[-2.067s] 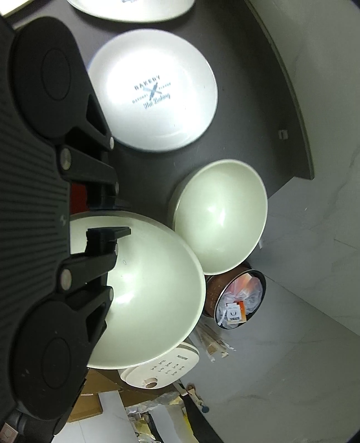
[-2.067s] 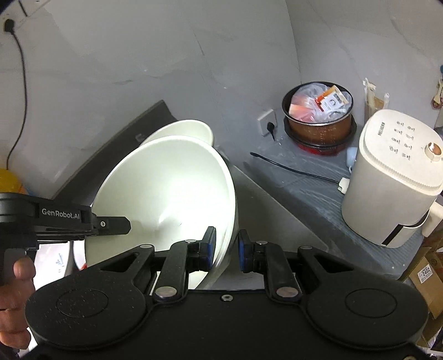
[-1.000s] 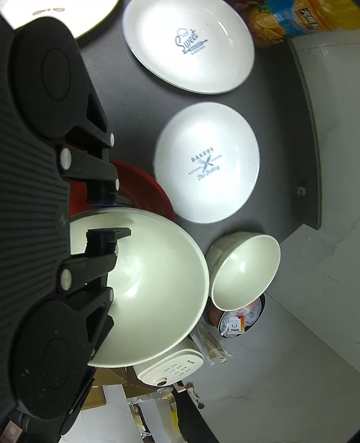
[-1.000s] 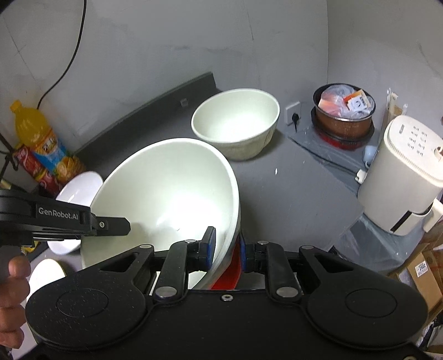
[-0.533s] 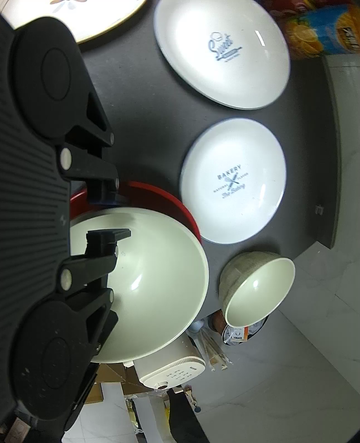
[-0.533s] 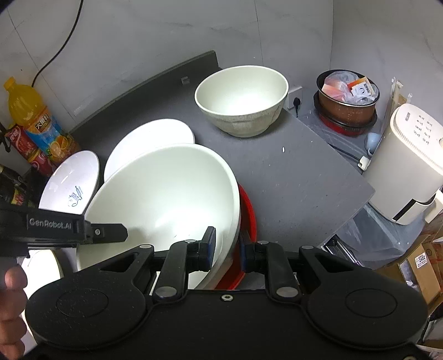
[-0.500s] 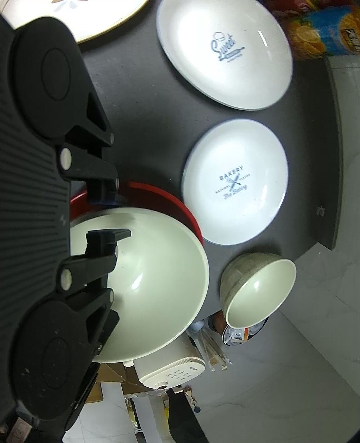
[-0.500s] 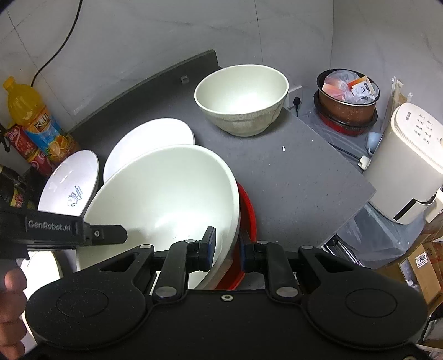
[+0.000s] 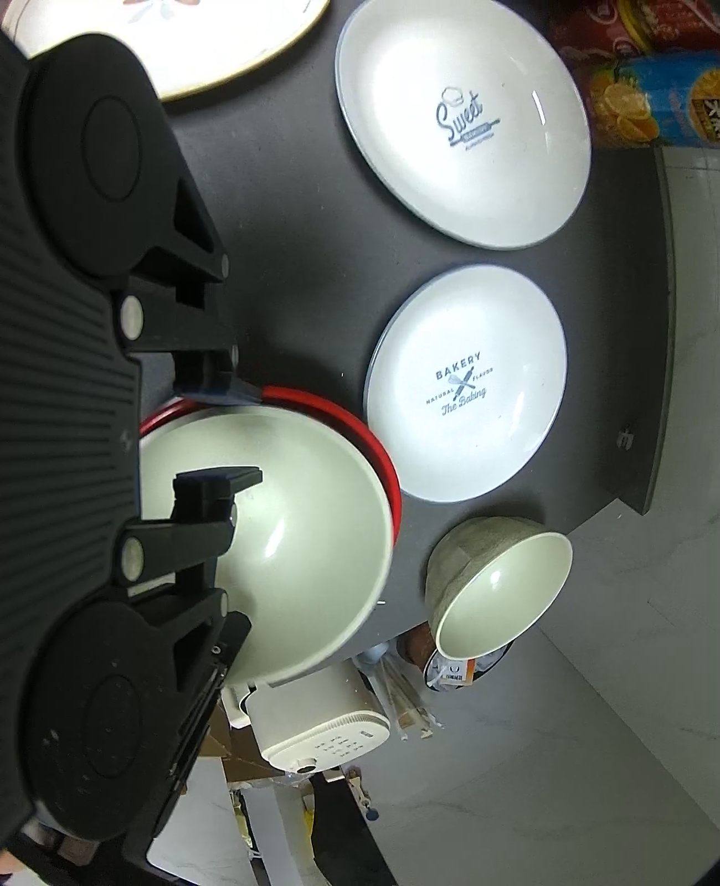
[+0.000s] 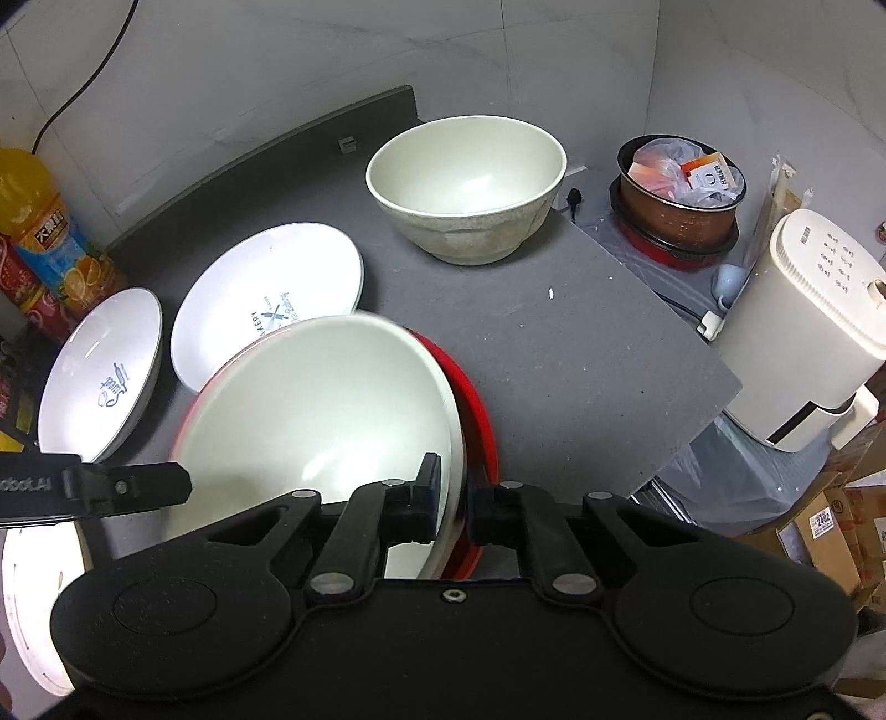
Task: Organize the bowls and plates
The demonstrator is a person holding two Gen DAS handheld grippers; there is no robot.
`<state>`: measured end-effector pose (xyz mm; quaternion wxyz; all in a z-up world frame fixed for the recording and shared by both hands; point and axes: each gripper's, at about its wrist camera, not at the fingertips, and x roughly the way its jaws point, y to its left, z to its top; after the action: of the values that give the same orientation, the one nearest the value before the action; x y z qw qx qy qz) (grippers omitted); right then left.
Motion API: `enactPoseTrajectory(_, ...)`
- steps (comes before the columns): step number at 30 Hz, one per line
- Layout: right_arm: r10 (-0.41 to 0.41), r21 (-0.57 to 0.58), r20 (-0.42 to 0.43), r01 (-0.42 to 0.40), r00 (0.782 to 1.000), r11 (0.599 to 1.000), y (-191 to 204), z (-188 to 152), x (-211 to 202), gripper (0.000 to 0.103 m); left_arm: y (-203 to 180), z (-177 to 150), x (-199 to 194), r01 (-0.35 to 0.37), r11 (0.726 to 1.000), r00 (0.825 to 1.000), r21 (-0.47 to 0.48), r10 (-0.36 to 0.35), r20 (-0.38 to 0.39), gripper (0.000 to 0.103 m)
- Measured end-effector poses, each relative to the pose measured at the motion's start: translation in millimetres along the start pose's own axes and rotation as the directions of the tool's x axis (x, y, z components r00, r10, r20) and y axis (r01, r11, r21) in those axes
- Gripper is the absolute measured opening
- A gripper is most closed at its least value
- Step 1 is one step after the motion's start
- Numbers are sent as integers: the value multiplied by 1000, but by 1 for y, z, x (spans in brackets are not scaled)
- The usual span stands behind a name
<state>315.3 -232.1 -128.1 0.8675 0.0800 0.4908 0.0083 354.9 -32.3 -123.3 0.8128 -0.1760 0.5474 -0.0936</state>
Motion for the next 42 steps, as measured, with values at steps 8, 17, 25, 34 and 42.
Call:
enactPoseTrajectory(8,27,16,28,-27,999,1000,2,3,-18,43,-2,2,-17,12,1000,1000,17,-12,23,38)
enactPoseTrajectory(17,39,8,100,-40,994,999,-5,15,-33,77,-9,13,-24,-19,1000,998,17,18,65,61)
enactPoseTrajectory(25,39,28,125,-42,991,999,-21,33,-30,87,-24,29,-22,-27,999,995,20,25,94,71)
enactPoseTrajectory(34,39,53,152,-47,988,997,-45,61,-22,94,-48,55,-6,-20,999,995,36,16,101,75)
enactPoseTrajectory(42,71,87,148,-85,986,993,-67,84,0,92,-65,82,20,-22,999,995,23,20,93,75)
